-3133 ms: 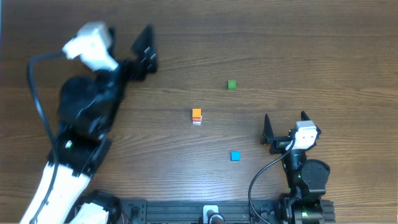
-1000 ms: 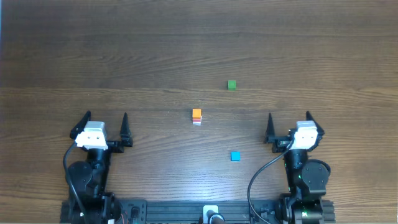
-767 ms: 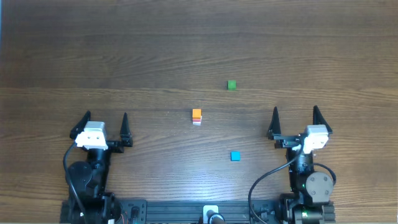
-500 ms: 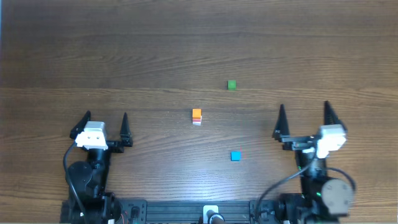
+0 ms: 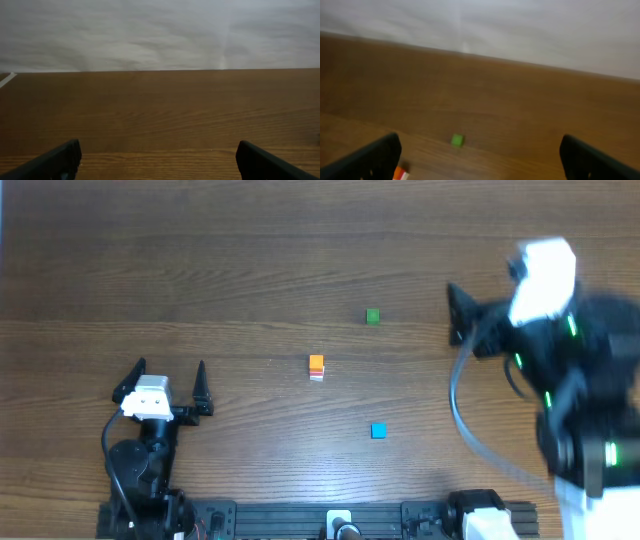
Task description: Stack Cubes
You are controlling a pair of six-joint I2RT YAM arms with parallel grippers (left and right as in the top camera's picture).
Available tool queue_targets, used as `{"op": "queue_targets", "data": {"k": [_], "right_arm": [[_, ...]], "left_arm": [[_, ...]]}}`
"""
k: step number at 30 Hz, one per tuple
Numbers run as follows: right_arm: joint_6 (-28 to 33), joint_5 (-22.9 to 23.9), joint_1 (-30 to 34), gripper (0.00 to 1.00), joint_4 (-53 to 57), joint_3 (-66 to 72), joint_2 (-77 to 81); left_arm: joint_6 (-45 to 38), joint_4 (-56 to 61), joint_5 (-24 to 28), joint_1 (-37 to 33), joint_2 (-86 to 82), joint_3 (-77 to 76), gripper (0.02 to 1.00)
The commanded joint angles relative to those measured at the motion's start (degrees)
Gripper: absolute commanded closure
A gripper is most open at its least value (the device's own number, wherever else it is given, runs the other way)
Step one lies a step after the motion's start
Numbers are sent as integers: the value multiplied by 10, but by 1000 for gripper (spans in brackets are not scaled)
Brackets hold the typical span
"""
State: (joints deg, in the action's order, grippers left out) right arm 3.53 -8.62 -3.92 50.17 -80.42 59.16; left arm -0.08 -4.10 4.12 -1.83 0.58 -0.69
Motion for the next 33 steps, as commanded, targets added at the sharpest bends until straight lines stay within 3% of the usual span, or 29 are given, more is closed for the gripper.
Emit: {"op": "queue_targets", "data": {"k": [1, 6, 14, 22, 33], "right_arm": [[-33, -4, -59, 7, 56, -85, 163], [-105, 52, -136, 9, 57, -120, 344], [-199, 52, -167, 9, 34, -126, 511], [-222, 83, -153, 7, 37, -126, 587], [-211, 87, -134, 7, 40, -126, 633]], "left_arm": [[-10, 0, 3, 3, -4, 3, 18], [-10, 0, 3, 3, -4, 3, 18], [-10, 0, 3, 3, -4, 3, 18], [-10, 0, 3, 3, -4, 3, 18], [-10, 0, 3, 3, -4, 3, 18]]}}
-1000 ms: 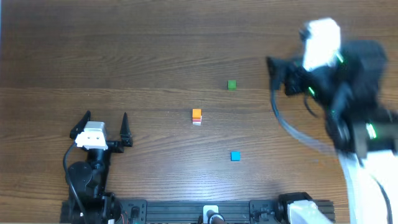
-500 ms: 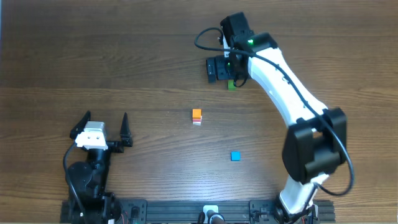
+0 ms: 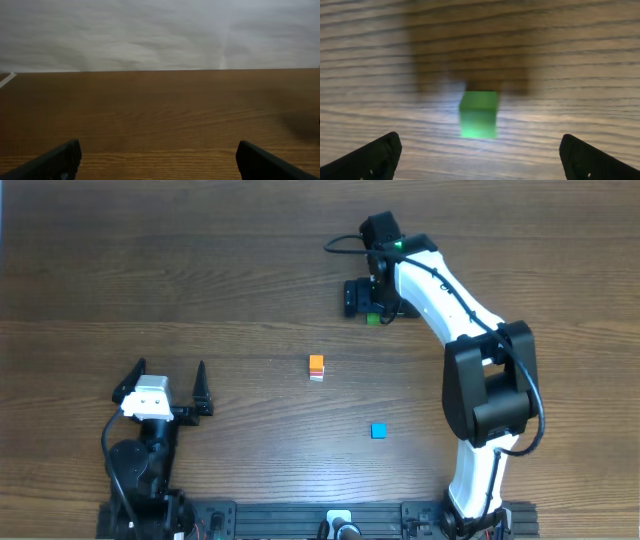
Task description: Stack Cubes
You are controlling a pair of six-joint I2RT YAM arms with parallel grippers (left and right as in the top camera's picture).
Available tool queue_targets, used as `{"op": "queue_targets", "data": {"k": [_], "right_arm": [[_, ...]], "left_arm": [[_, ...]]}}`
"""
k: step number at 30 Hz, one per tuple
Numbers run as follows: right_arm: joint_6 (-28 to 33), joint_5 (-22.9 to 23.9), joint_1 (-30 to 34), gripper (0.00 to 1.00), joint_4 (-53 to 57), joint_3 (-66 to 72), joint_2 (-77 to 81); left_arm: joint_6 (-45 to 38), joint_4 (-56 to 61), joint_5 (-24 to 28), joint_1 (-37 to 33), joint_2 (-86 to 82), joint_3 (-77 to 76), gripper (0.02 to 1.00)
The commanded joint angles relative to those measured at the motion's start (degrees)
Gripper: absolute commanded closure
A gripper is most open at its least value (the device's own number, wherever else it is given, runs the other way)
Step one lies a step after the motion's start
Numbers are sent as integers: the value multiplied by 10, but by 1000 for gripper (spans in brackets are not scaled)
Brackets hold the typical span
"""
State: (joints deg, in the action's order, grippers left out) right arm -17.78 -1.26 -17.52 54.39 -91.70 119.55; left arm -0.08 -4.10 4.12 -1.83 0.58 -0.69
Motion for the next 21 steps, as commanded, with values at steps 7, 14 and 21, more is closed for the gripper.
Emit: {"op": "queue_targets", "data": {"k": [7, 14, 21], "right_arm": [[3, 13, -1, 97, -11, -13, 47], [11, 31, -17, 189, -26, -13, 47], [11, 49, -29, 288, -26, -13, 47]], "left_arm": [[-10, 0, 3, 3, -4, 3, 18], [-10, 0, 3, 3, -4, 3, 20], [-10, 0, 3, 3, -4, 3, 18]]}}
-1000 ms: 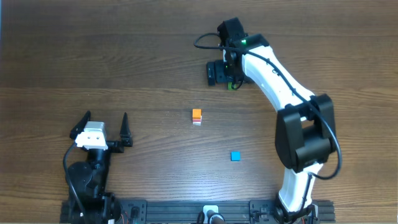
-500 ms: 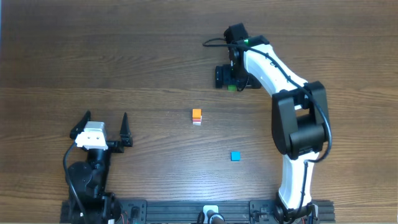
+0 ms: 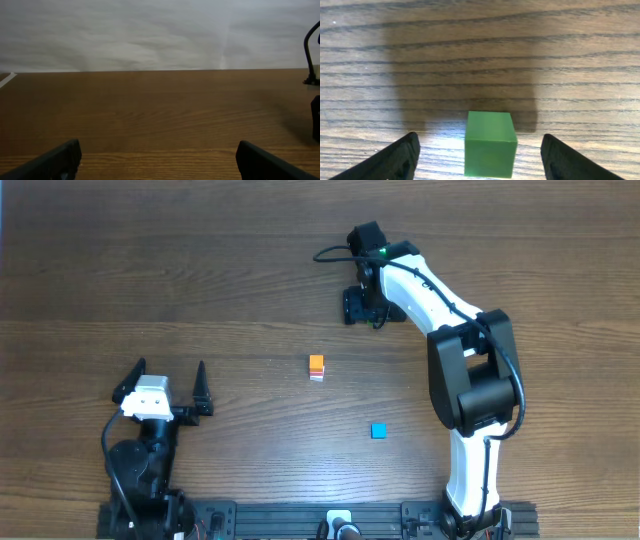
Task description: Stack Cubes
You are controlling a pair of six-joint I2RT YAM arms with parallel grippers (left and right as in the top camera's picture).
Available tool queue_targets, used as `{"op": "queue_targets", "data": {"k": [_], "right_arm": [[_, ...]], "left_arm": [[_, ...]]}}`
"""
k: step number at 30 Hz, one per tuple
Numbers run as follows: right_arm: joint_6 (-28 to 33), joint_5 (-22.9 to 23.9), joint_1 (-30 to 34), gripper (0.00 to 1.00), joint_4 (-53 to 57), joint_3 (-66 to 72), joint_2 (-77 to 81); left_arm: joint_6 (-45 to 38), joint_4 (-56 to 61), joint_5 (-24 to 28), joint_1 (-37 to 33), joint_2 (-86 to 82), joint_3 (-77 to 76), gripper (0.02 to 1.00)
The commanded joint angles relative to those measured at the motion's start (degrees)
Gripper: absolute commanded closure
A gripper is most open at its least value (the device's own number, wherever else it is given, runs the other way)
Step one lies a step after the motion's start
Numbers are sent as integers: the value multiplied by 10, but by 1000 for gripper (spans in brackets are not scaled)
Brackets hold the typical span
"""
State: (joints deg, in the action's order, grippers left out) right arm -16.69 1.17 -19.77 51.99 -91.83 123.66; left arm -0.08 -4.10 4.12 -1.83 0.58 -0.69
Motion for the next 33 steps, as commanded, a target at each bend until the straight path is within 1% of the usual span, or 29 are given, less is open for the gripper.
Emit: {"op": "queue_targets", "data": {"k": [1, 8, 10, 26, 30, 33], "right_arm": [[0, 28, -7, 299, -1, -12, 5], [-3, 32, -7, 369, 2, -12, 8], [-7, 32, -7, 408, 3, -12, 11], [-35, 32, -9, 603, 1, -12, 16], [-37, 31, -9, 636, 1, -12, 16], [-39, 29, -9, 693, 1, -12, 16]], "left_arm": [[-10, 0, 3, 3, -4, 3, 18], [-10, 0, 3, 3, -4, 3, 20], [-10, 0, 3, 3, -4, 3, 18], [-10, 0, 3, 3, -4, 3, 18], [-10, 0, 3, 3, -4, 3, 20], [-10, 0, 3, 3, -4, 3, 18]]}}
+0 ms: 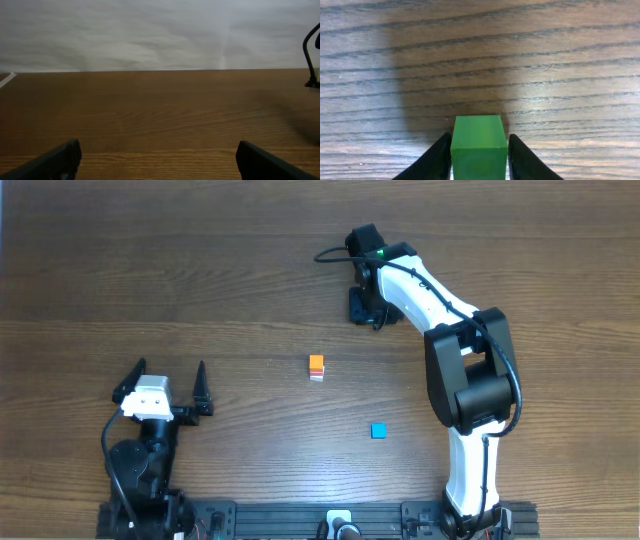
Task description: Stack Cubes
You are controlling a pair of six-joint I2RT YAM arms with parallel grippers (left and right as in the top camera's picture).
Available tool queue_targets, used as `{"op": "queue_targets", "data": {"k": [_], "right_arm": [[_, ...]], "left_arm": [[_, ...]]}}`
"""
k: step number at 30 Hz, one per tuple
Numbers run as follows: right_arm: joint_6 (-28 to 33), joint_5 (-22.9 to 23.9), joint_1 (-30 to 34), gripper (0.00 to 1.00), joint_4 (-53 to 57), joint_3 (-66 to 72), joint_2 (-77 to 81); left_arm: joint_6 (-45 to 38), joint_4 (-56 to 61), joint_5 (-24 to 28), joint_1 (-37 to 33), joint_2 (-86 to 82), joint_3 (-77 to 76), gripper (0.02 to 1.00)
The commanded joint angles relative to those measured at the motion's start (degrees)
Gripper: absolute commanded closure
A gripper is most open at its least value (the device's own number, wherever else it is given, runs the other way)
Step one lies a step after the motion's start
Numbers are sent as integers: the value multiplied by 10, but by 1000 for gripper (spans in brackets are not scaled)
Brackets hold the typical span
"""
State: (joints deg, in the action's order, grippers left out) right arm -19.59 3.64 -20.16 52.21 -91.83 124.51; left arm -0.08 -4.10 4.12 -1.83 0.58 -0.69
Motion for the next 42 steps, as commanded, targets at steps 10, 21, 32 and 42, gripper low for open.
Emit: {"op": "queue_targets", "data": {"k": [10, 21, 32, 42], "right_arm": [[-10, 3, -5, 947, 1, -12, 7], [-10, -2, -26, 989, 64, -25, -89], [-111, -1, -167, 989, 205, -102, -182], [-181, -30, -240, 991, 207, -91, -177]], "left_arm": [[-10, 0, 3, 3, -4, 3, 18], [-10, 0, 3, 3, -4, 3, 18], [-10, 0, 3, 3, -4, 3, 18], [-10, 0, 3, 3, -4, 3, 18]]}}
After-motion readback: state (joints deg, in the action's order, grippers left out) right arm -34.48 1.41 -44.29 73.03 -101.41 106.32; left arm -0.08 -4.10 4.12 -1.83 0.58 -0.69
